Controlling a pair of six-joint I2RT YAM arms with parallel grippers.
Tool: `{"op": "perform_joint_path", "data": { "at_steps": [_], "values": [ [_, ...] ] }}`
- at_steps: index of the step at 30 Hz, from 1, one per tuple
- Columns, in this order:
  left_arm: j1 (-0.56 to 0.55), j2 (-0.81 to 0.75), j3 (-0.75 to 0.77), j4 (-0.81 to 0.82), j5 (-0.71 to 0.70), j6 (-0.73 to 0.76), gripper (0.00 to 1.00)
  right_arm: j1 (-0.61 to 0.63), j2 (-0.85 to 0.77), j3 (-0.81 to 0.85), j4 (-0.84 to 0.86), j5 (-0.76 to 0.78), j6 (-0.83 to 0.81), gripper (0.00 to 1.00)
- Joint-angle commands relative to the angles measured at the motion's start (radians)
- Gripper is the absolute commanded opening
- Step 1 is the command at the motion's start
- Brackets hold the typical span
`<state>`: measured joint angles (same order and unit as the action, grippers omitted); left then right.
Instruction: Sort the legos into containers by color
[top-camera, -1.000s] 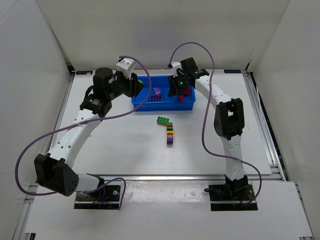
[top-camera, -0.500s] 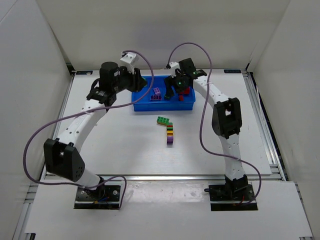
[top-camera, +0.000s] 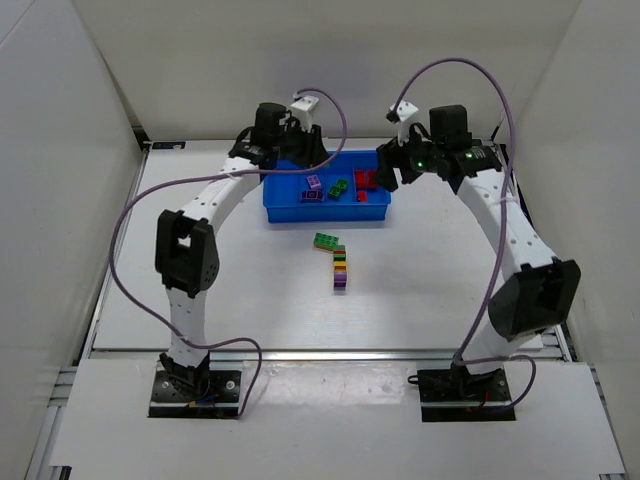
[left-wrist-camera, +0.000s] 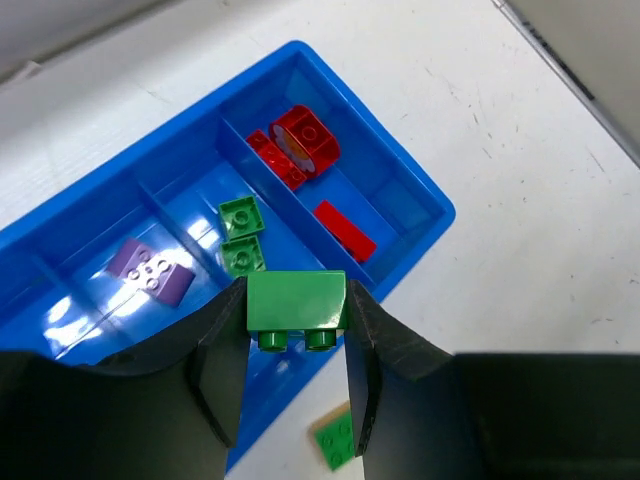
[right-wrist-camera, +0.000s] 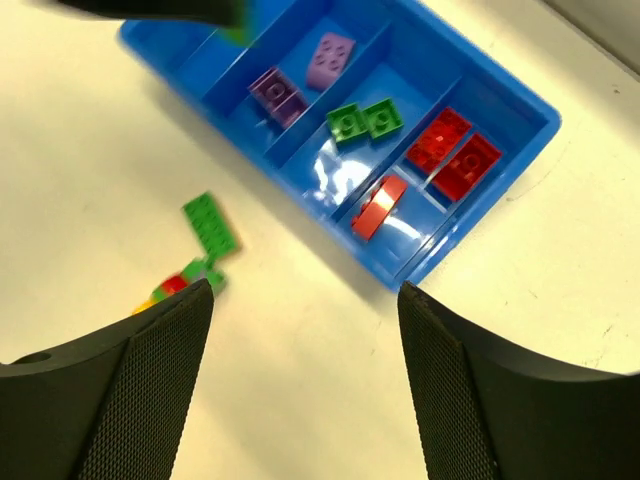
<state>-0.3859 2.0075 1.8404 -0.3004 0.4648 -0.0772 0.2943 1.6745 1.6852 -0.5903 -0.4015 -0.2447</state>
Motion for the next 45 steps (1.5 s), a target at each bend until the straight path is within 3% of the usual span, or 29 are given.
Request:
{"op": "perform_joint_path", "data": {
  "at_steps": [1,11,18,26,33,37,43,45],
  "values": [
    [-0.018,0.075,0.115,-0.066,0.021,-0.002,0.18,0.008,-0.058,-0.112,-0.068,-0.059,-0.105,0.78],
    [-0.036,0.342,0.348,-0.143,0.023,0.031,0.23,-0.004,-0.13,-0.223,-0.072,-0.046,-0.11,0.78],
    [-0.036,0.444,0.462,-0.149,0.048,0.039,0.53,-0.004,-0.104,-0.236,-0.062,-0.034,-0.145,0.78],
    [-0.025,0.438,0.488,-0.143,0.064,0.039,0.71,-0.004,-0.094,-0.268,-0.046,-0.075,-0.217,0.77],
    [0.056,0.234,0.416,-0.088,0.116,-0.087,0.72,-0.004,-0.179,-0.416,-0.028,-0.285,-0.6,0.76],
    [0.134,0.052,0.359,-0.149,0.181,-0.095,0.73,-0.003,-0.176,-0.412,-0.175,-0.45,-1.013,0.75],
    [0.266,-0.174,0.104,-0.207,0.252,-0.095,0.74,0.039,-0.128,-0.415,-0.285,-0.491,-1.41,0.75],
    [0.298,-0.269,-0.012,-0.207,0.267,-0.073,0.74,0.048,-0.098,-0.398,-0.386,-0.511,-1.643,0.74]
  ]
}}
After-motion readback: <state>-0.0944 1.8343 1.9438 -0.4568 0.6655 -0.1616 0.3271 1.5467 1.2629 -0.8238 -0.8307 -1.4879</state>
